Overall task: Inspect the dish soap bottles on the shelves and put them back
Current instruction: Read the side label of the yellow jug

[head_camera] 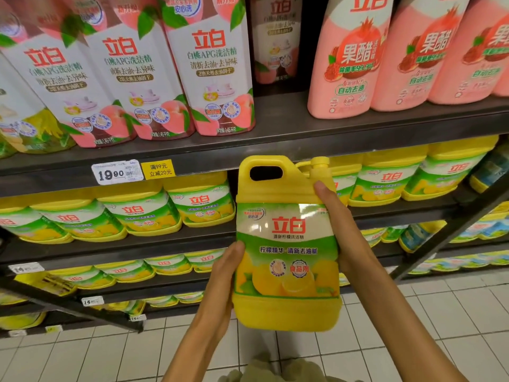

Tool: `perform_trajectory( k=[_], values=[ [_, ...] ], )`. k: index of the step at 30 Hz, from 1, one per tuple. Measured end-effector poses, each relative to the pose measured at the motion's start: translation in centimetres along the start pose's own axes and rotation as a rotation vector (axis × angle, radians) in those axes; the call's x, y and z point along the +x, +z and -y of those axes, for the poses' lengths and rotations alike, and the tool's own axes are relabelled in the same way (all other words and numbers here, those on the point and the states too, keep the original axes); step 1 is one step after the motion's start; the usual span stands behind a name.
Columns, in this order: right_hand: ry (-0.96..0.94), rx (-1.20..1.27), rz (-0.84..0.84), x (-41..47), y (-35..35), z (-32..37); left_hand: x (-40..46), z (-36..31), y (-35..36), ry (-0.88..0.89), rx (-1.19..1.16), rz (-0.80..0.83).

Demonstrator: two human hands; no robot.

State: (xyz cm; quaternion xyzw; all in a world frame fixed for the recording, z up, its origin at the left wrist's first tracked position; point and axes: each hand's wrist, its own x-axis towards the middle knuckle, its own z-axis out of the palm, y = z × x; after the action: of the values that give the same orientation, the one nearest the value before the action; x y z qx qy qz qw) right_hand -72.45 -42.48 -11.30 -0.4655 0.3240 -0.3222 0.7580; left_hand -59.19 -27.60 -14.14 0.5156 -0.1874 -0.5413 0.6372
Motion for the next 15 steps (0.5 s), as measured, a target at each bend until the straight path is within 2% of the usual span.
perform_trajectory(
  k=[3, 10, 15],
  values=[
    [0.040, 0.006, 0.016, 0.6, 0.0, 0.2, 0.0, 0.1, -0.2, -0.025, 0.083, 0.047],
    [0.150, -0.086, 0.114, 1.4, -0.7, 0.7, -0.4, 1.3, -0.1, -0.028, 0.155, -0.017],
    [0.178, -0.023, 0.101, 1.1, -1.3, -0.8, -0.6, 1.5, -0.8, -0.063, 0.205, -0.006]
  ],
)
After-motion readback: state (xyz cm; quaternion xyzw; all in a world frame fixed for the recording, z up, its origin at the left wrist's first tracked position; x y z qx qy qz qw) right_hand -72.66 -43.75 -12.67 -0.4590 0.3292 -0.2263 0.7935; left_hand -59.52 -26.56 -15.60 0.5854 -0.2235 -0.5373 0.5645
